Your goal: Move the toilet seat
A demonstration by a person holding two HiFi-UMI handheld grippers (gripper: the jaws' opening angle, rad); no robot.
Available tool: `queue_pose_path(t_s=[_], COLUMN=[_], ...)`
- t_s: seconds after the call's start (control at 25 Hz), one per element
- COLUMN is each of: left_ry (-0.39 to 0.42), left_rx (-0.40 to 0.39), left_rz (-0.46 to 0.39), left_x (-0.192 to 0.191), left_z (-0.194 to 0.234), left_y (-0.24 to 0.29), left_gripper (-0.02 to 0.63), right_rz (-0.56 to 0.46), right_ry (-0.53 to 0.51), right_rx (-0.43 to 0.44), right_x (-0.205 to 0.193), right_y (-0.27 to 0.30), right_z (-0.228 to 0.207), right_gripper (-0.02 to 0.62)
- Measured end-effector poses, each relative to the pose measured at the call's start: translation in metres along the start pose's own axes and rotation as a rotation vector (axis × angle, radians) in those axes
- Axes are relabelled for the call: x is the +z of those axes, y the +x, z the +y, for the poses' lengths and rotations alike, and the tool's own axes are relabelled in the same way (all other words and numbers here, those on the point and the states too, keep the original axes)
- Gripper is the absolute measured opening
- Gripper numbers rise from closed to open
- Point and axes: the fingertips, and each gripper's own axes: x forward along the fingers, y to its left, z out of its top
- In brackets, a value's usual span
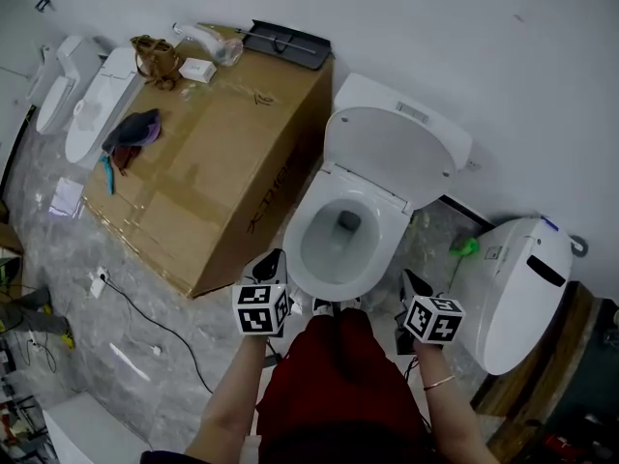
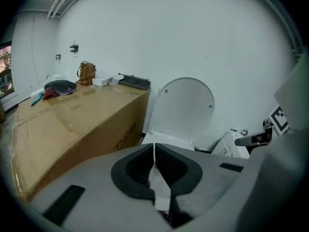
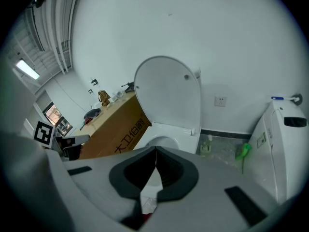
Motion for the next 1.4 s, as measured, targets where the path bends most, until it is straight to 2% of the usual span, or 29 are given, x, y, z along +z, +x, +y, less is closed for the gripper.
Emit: queue_pose_path(t_s=[0.16, 0.72, 0.92, 1.12, 1.24, 1.4], left_ry=[-0.042, -0.130, -0.128, -0.153, -0.191, -0.228], left_rx=[0.022, 0.051, 0.052, 0.053, 0.044, 0.030], left_rz=[0.036, 0.255, 0.297, 0.322, 0.333, 0.357], left_x=[-0.022, -0.144, -0.170, -0.194, -0.206, -0.221], left_z=[0.009, 0.020, 0.026, 0.033, 0.036, 0.041], left_y=[0.015, 0.067, 0.093, 0.114, 0.122, 0.134], left_gripper=[0.029, 0.031, 0.035, 0.059, 0.083, 0.123], right_rz=[0.048, 0.256, 0.297, 0.337, 0.370, 0.388], right_ry=[0.005, 0.010, 0.012, 0.064, 0.123, 0.201], right_rx=[0.007, -0.006, -0.012, -0.014, -0.013, 0.000], right_x=[-0.015, -0.107, -0.129, -0.156, -0.174, -0.193], right_y=[0.017, 0.094, 0.116, 0.134, 0.144, 0.157], right_z=[-0.009, -0.029, -0.041, -0.057, -0.065, -0.067], right_gripper=[0.017, 0.017, 0.018, 0.023, 0.097, 0.150])
